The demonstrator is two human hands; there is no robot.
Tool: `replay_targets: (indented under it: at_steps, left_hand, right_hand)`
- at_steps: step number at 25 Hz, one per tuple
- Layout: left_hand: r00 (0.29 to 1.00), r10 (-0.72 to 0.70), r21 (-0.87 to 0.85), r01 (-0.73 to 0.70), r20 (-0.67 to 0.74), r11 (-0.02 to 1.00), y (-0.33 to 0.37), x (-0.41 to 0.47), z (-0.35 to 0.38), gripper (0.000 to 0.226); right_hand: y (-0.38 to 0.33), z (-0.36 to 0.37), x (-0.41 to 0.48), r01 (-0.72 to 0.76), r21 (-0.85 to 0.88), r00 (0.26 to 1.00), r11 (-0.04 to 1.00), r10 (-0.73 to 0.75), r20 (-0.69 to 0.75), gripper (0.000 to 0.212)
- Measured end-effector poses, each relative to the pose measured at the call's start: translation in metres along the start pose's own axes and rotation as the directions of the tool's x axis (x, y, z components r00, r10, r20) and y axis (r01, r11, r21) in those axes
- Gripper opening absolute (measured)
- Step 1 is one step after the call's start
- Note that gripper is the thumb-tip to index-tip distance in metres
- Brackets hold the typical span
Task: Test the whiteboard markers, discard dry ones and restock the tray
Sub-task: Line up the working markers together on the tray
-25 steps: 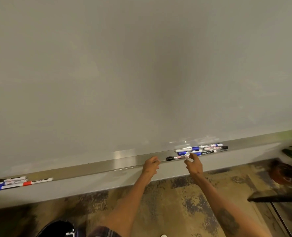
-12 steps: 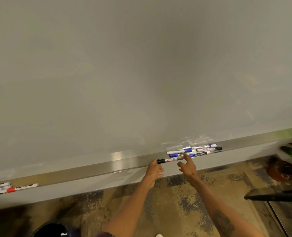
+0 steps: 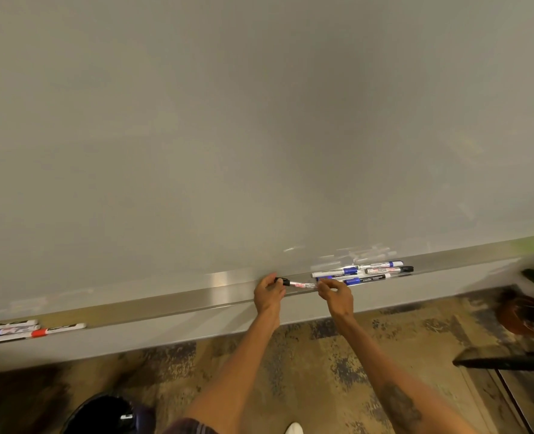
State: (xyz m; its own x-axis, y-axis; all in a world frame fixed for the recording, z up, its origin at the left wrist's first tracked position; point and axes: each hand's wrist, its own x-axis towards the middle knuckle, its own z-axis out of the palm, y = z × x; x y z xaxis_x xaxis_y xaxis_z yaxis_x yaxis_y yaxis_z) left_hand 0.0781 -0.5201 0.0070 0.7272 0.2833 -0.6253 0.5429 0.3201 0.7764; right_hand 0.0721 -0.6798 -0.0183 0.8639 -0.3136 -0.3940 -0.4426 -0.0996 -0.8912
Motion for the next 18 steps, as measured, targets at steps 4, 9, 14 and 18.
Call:
replay_targets:
  at_steps: [4,9,14,18]
  left_hand:
    - [0.997,0.074,-0.029,-0.074,-0.015,0.997,0.023,-0.003,-0.031,0.017]
    - [0.984,0.165,0.021,-0.167,0.066,0.986,0.041,-0.018,-0.066,0.015]
    - [0.965,0.227,0.037,-0.234,0.127,0.972,0.068,-0.037,-0.109,0.017]
    - [0.923,0.235,-0.116,-0.208,0.305,0.971,0.079,-0.045,-0.145,0.029]
  right_hand:
    - [-0.011,0.025,-0.023,0.104,-0.181,0.980,0.978,-0.069,0.188,0.016]
    - [-0.048,0.078,-0.069,0.521,-0.456,0.844,0.721,-0.359,0.398,0.034]
    - [-0.073,0.121,-0.108,0.554,-0.292,0.800,0.779,-0.401,0.447,0.021]
    - [-0.083,0.151,-0.133,0.486,-0.218,0.824,0.846,-0.361,0.437,0.036]
